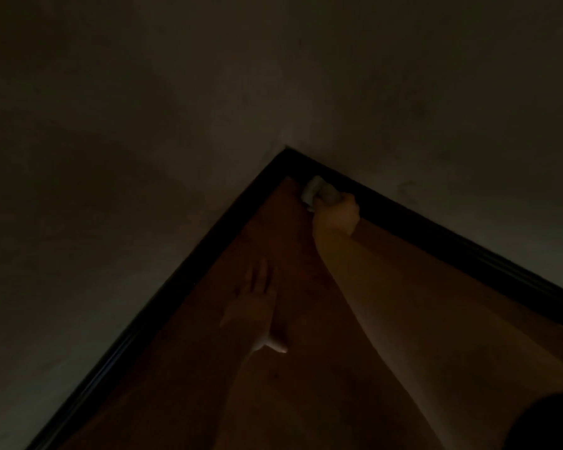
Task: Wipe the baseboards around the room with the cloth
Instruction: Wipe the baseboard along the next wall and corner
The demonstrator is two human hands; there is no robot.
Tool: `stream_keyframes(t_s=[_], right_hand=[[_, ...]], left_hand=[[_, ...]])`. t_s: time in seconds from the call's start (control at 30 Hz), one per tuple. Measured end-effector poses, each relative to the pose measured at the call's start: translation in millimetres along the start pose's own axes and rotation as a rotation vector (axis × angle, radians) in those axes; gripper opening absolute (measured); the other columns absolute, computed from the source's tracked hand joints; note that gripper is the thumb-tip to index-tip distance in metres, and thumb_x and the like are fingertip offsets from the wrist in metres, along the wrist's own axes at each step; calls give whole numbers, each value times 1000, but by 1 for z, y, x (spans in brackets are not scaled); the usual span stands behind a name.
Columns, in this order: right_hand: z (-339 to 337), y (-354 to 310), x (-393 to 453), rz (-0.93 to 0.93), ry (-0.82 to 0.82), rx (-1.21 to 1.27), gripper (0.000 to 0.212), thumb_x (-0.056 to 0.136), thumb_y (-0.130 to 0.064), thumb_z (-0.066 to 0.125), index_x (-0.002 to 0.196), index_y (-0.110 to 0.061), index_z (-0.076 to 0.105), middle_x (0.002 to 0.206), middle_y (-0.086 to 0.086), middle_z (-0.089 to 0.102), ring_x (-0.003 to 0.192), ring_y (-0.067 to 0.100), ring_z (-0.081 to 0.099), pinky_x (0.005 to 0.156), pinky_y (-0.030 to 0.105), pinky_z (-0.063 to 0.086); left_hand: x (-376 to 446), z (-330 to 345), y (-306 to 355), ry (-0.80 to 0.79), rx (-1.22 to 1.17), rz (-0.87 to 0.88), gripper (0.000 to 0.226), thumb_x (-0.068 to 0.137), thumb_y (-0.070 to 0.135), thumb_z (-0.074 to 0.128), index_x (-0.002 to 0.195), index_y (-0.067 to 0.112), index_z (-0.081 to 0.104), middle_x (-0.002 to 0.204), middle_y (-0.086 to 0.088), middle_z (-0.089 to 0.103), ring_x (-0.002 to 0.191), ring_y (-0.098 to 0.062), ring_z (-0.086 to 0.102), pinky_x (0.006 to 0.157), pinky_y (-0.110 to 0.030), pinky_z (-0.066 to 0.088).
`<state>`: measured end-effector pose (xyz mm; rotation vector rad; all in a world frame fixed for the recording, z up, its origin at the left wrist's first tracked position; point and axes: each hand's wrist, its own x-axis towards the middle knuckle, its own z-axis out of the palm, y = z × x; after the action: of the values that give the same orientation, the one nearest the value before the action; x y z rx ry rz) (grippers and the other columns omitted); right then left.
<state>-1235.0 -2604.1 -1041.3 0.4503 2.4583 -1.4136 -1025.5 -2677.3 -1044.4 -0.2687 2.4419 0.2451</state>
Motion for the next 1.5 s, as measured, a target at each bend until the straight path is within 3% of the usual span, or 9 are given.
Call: stream_keyframes(t_s=[0.3, 0.53, 0.7, 0.87, 1.03, 1.23, 1.3, 1.43, 1.5], right_hand=[[-69, 56, -15, 44, 228, 186, 31, 87, -18, 69, 114, -10, 57, 115, 8, 60, 109, 26, 60, 96, 39, 49], [-62, 53, -32, -68, -63, 148, 53, 81, -20, 78, 130, -13, 57, 126, 8, 61, 112, 23, 60, 94, 36, 51], [-93, 64, -18, 25, 32, 202, 54, 81, -23, 79, 128, -9, 57, 123, 11, 64, 110, 24, 62, 89, 34, 52], [-144, 82, -1, 25, 77, 90, 45, 83, -18, 76, 122, -4, 58, 118, 11, 64, 98, 16, 59, 75, 25, 45], [-192, 117, -12, 125, 258, 144, 43, 84, -20, 72, 122, -3, 58, 121, 12, 64, 110, 27, 62, 92, 42, 53], [-283, 165, -13, 195, 325, 58, 46, 88, -26, 71, 125, -3, 58, 121, 14, 65, 111, 27, 62, 97, 43, 51], [-304, 175, -14, 197, 293, 49, 47, 87, -25, 73, 124, 0, 58, 119, 12, 65, 109, 26, 63, 92, 39, 53], [-303, 175, -26, 115, 276, 17, 46, 83, -22, 78, 119, -1, 58, 106, 2, 59, 97, 15, 58, 56, 9, 41], [-282, 171, -32, 69, 257, 25, 52, 78, -24, 82, 120, -5, 58, 105, 0, 61, 94, 13, 57, 55, 7, 39]], left_hand=[[-3, -4, 2, -15, -4, -7, 156, 53, 67, 84, 150, 21, -30, 156, -9, -37, 146, -36, -24, 119, -61, 12], [0, -11, 9, 19, -16, -28, 132, 66, 86, 59, 156, 21, -13, 163, -5, -23, 151, -30, -13, 118, -62, 9], [2, -6, 47, 171, 47, 157, 106, 82, 81, 43, 157, 29, -9, 165, 3, -12, 152, -20, -9, 120, -56, 9], [-3, 13, 87, 147, 141, 261, 111, 81, 78, 48, 156, 24, -13, 164, 1, -18, 150, -21, -18, 120, -56, 9], [1, 21, 109, 146, 169, 261, 118, 73, 89, 44, 157, 26, -9, 165, -1, -16, 151, -25, -15, 119, -59, 9], [11, 21, 118, 117, 204, 287, 121, 70, 91, 42, 156, 27, -14, 162, -3, -26, 150, -26, -17, 118, -63, 4], [11, 18, 120, 106, 203, 286, 121, 71, 88, 46, 156, 27, -15, 161, -3, -28, 150, -27, -18, 118, -63, 5], [10, 15, 121, 86, 192, 286, 120, 73, 85, 50, 156, 27, -16, 159, -4, -30, 148, -27, -23, 118, -64, 1], [9, 16, 121, 88, 181, 284, 119, 74, 84, 50, 156, 27, -15, 160, -3, -29, 148, -26, -24, 118, -64, 0]])
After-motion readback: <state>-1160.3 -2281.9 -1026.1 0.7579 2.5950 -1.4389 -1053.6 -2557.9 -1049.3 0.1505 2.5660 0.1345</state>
